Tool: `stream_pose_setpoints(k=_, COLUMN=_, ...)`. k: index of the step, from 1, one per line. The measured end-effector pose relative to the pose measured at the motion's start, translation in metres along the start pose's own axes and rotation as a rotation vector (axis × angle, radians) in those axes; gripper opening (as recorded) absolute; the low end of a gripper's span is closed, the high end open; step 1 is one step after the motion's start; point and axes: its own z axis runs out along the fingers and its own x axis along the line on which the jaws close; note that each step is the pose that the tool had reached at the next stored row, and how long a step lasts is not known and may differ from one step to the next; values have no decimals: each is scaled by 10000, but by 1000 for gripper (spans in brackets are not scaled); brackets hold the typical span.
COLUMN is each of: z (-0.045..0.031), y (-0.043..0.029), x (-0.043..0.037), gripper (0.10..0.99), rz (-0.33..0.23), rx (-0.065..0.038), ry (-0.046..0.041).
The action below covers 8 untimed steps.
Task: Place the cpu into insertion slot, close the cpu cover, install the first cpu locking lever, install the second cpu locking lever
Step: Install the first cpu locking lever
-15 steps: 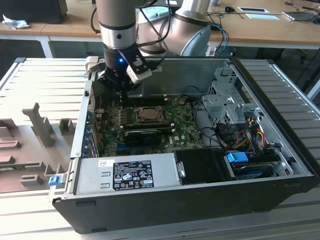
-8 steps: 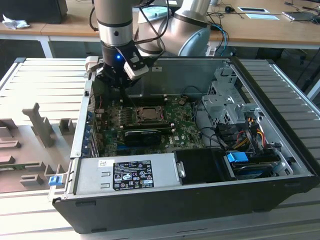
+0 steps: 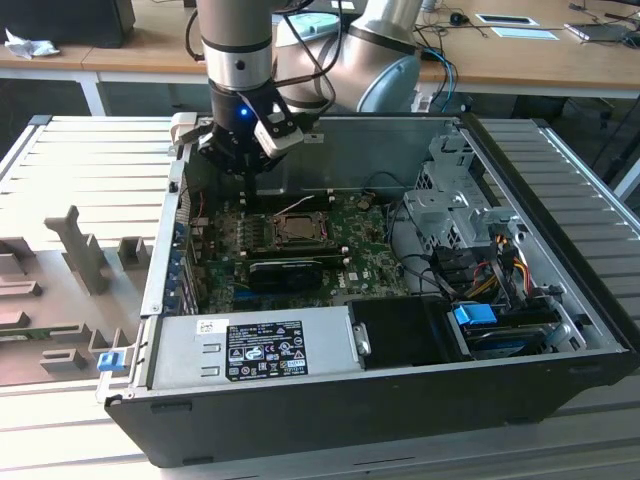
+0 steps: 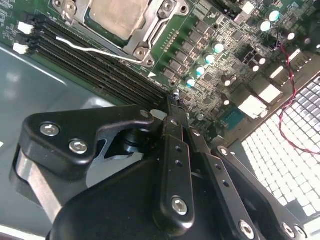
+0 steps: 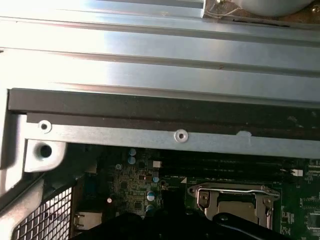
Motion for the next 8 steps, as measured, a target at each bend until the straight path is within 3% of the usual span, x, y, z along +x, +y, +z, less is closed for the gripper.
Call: stream_pose_setpoints(k=8, z=1, y=-2, x=-33, gripper=106, rz=0, rx=0, ry=-1)
